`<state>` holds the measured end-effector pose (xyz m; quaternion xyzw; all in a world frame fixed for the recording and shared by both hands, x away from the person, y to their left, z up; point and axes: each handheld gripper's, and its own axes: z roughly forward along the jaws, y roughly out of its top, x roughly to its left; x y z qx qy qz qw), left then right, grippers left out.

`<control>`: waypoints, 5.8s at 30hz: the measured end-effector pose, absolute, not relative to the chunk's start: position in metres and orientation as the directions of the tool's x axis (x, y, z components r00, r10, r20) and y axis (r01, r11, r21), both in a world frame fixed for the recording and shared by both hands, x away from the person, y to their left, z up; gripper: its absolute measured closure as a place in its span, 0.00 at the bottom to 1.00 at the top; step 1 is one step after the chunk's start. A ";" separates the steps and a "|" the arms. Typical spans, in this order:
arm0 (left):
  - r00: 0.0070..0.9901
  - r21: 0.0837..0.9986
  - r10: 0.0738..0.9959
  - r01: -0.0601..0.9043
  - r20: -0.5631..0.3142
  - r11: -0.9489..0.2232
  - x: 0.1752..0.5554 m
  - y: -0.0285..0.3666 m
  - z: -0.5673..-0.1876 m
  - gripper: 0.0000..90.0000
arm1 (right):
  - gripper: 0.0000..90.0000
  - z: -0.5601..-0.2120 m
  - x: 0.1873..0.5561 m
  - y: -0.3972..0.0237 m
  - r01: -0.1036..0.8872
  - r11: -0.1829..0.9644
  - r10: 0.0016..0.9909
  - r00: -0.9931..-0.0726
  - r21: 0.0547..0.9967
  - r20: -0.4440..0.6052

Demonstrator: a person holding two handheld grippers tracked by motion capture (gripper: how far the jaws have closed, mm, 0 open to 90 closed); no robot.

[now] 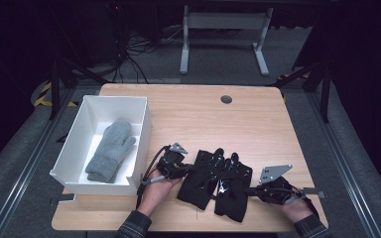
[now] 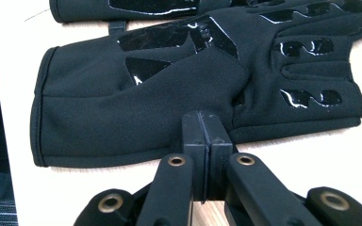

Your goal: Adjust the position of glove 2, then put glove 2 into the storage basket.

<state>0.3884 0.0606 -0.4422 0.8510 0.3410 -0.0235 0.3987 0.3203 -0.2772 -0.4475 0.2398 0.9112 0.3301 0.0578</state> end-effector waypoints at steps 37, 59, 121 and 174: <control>0.780 0.740 0.460 0.591 -0.423 -0.322 0.389 0.059 -0.409 0.97 | 1.00 -0.452 0.344 -0.229 0.366 0.667 0.456 -0.889 0.649 0.033; 0.801 0.719 0.410 0.585 -0.437 -0.375 0.385 0.030 -0.419 0.97 | 1.00 -0.453 0.348 -0.206 0.342 0.677 0.432 -0.901 0.652 0.024; 0.885 0.603 0.334 0.465 -0.323 -0.648 0.356 -0.018 -0.451 0.97 | 0.66 -0.444 0.363 -0.269 0.437 0.578 0.628 -0.778 0.689 -0.033; 0.910 0.578 0.393 0.393 -0.133 -0.715 0.358 -0.002 -0.447 0.73 | 0.30 -0.461 0.375 -0.279 0.469 0.564 0.660 -0.750 0.680 -0.029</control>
